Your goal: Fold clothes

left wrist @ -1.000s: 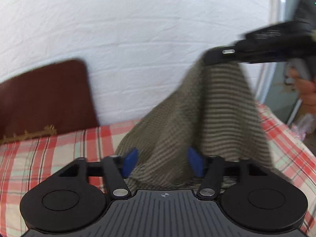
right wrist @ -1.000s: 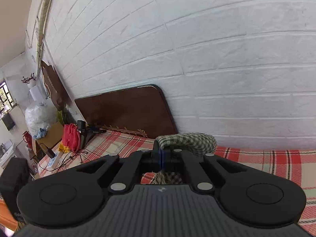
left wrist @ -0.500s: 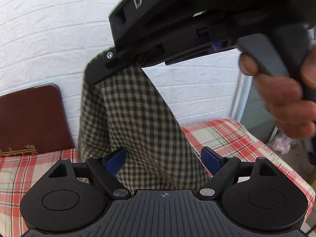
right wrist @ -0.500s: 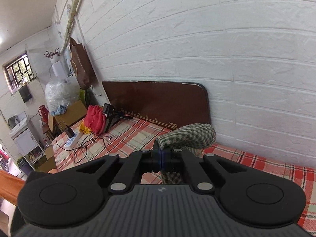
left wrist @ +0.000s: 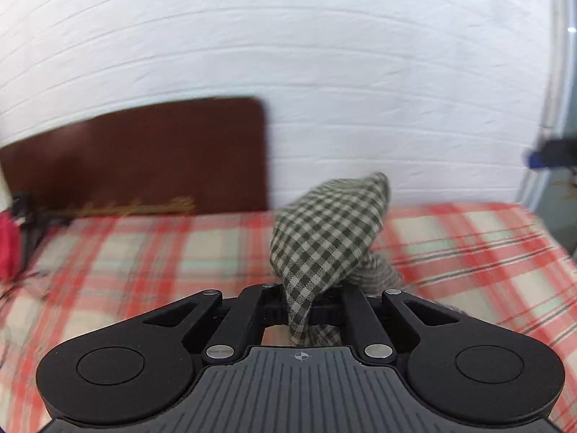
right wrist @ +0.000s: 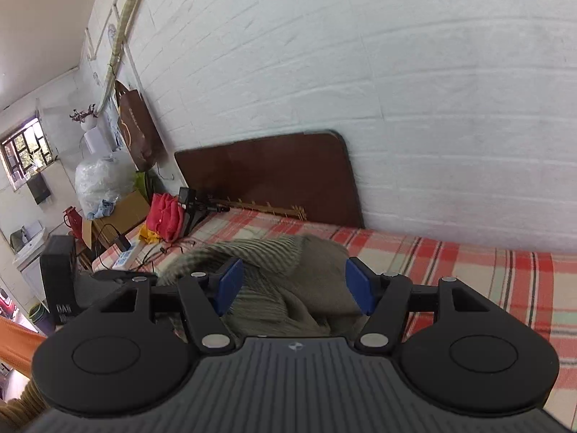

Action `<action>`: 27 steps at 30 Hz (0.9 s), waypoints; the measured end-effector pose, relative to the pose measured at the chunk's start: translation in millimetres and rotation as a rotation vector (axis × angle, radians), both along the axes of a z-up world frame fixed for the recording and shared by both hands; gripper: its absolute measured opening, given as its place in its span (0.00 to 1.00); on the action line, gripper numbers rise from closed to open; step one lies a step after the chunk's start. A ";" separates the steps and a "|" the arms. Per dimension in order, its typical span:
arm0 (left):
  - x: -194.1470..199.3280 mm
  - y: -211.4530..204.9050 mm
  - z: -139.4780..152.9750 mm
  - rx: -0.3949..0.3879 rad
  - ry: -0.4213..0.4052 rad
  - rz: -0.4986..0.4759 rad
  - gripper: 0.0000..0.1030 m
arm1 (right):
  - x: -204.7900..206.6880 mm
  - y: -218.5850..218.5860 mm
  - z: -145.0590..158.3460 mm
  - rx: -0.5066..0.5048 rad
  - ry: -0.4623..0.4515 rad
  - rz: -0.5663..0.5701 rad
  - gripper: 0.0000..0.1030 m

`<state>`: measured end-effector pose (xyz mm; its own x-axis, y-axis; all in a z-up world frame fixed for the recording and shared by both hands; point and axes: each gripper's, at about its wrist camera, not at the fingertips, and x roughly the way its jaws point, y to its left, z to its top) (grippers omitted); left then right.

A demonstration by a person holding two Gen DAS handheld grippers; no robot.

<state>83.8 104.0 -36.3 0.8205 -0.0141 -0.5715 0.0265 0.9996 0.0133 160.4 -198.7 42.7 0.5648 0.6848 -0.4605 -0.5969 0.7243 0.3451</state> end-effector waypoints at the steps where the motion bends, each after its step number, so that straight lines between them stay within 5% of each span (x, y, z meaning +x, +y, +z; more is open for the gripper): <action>1: -5.8 16.0 -6.5 0.013 0.014 0.042 0.00 | -1.3 -2.2 -12.0 -0.012 0.020 -0.004 0.66; 7: -28.8 82.0 -49.4 0.011 0.151 0.244 0.01 | 6.2 14.5 -102.3 -0.078 0.232 0.020 0.63; 15: -35.5 100.0 -61.8 -0.025 0.187 0.275 0.01 | 33.9 48.3 -169.3 -0.058 0.472 -0.016 0.64; 21: -31.3 103.5 -69.6 -0.026 0.193 0.270 0.02 | 64.3 23.5 -222.0 0.194 0.817 -0.178 0.68; 24: -26.7 103.9 -73.2 -0.025 0.206 0.272 0.06 | 71.4 27.2 -237.9 0.262 0.851 -0.181 0.67; 26: -22.1 102.6 -75.5 -0.025 0.216 0.277 0.10 | 75.5 36.1 -244.6 0.310 0.860 -0.133 0.52; 27: -19.6 101.4 -75.6 -0.025 0.217 0.279 0.10 | 78.4 41.2 -246.9 0.325 0.878 -0.094 0.09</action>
<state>64.1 205.4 -111.9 0.6540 0.1773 -0.7354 -0.2486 0.9685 0.0124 238.8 -157.5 -204.2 0.1658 0.8239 -0.5420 0.0289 0.5453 0.8377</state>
